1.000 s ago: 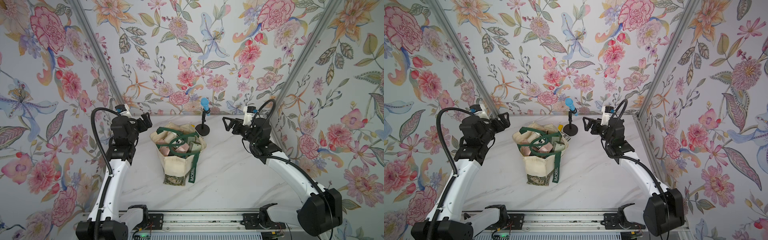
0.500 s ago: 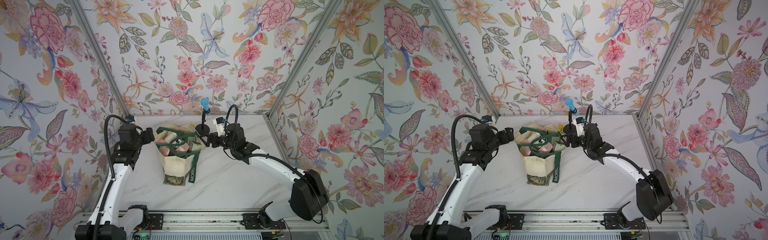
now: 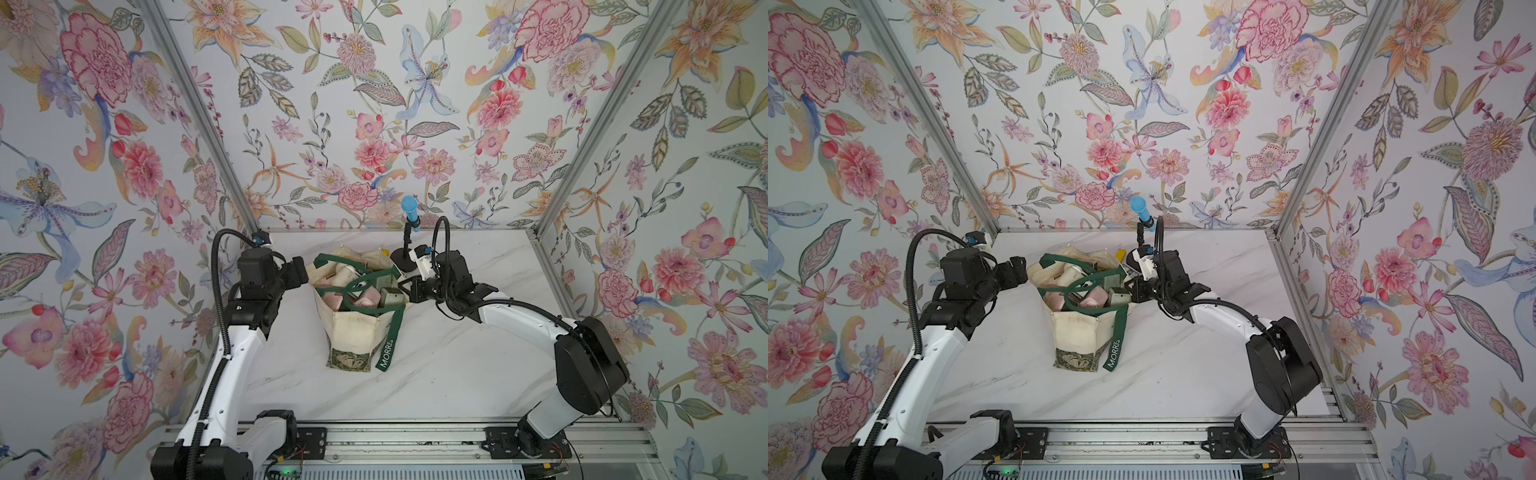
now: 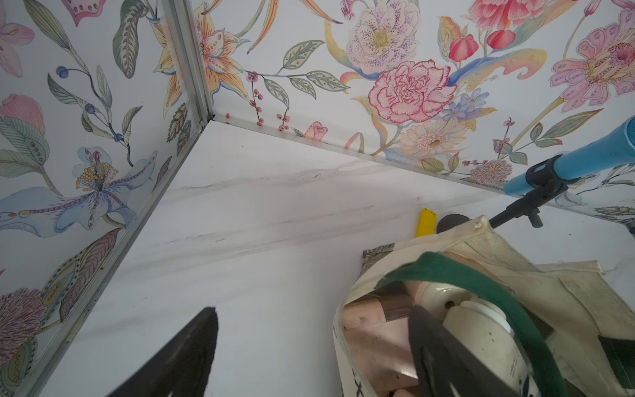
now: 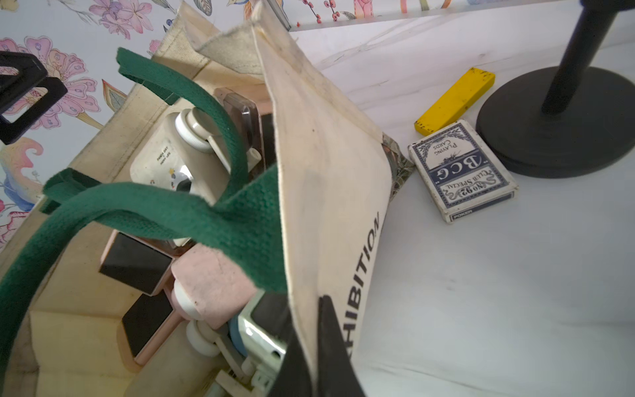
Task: Take out the pencil sharpeners from the tote bags
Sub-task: Adjust the canvas bag at the center of the board.
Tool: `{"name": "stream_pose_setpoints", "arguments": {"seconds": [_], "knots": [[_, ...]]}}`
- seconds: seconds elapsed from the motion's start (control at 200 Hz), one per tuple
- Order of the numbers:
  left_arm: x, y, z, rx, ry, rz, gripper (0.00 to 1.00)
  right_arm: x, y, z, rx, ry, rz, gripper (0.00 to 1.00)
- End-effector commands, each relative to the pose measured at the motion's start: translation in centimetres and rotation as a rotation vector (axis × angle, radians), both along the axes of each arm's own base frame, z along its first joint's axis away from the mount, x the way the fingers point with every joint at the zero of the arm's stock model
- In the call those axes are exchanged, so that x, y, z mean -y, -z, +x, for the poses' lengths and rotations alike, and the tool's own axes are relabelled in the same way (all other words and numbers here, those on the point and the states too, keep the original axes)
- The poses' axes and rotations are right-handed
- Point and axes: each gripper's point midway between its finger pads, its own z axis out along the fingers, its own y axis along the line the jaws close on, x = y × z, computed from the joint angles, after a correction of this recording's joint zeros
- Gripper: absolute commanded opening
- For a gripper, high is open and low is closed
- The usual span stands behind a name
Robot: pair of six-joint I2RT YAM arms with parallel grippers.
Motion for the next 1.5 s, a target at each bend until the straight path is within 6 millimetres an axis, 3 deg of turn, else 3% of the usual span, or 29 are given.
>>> {"name": "stream_pose_setpoints", "arguments": {"seconds": [0.0,0.105,0.245,0.4,0.535,0.881,0.991,1.096,1.181,1.281,1.346,1.496], "knots": [[0.8,1.3,0.1,-0.036,0.041,-0.009,0.88,-0.4,-0.9,-2.6,-0.016,-0.070,0.027,0.00],[1.5,1.6,0.3,-0.043,0.074,-0.033,0.88,-1.3,-0.9,-6.0,-0.017,-0.145,0.047,0.00],[2.0,2.7,0.6,-0.075,0.102,-0.047,0.89,-1.2,-0.4,-8.3,-0.012,-0.197,0.091,0.00],[2.6,3.4,0.6,-0.095,0.121,-0.038,0.89,-1.6,0.2,-8.5,-0.022,-0.224,0.087,0.00],[4.5,4.6,0.8,-0.133,0.189,-0.034,0.88,-2.2,0.5,-9.0,-0.023,-0.249,0.087,0.00],[5.7,6.5,1.0,-0.204,0.231,-0.014,0.74,-1.9,0.4,-8.8,0.000,-0.232,0.074,0.00],[4.5,4.9,0.9,-0.169,0.178,0.037,0.77,-1.7,0.4,-8.6,0.009,-0.219,0.068,0.00],[4.3,2.4,0.4,-0.089,0.172,0.035,0.79,-1.0,-0.3,-8.2,0.026,-0.195,0.064,0.12],[5.1,2.3,0.4,-0.084,0.212,0.010,0.80,0.4,-1.4,-7.7,0.079,-0.135,0.023,0.40],[5.8,2.7,0.5,-0.100,0.245,-0.009,0.79,1.9,-4.5,-7.9,0.198,-0.083,-0.008,0.60],[5.7,2.2,0.4,-0.084,0.239,-0.007,0.79,1.8,-7.1,-9.1,0.299,-0.099,-0.035,0.74],[5.6,1.8,0.2,-0.069,0.238,-0.007,0.80,-0.3,-11.0,-10.7,0.496,-0.167,-0.127,0.80]]}}
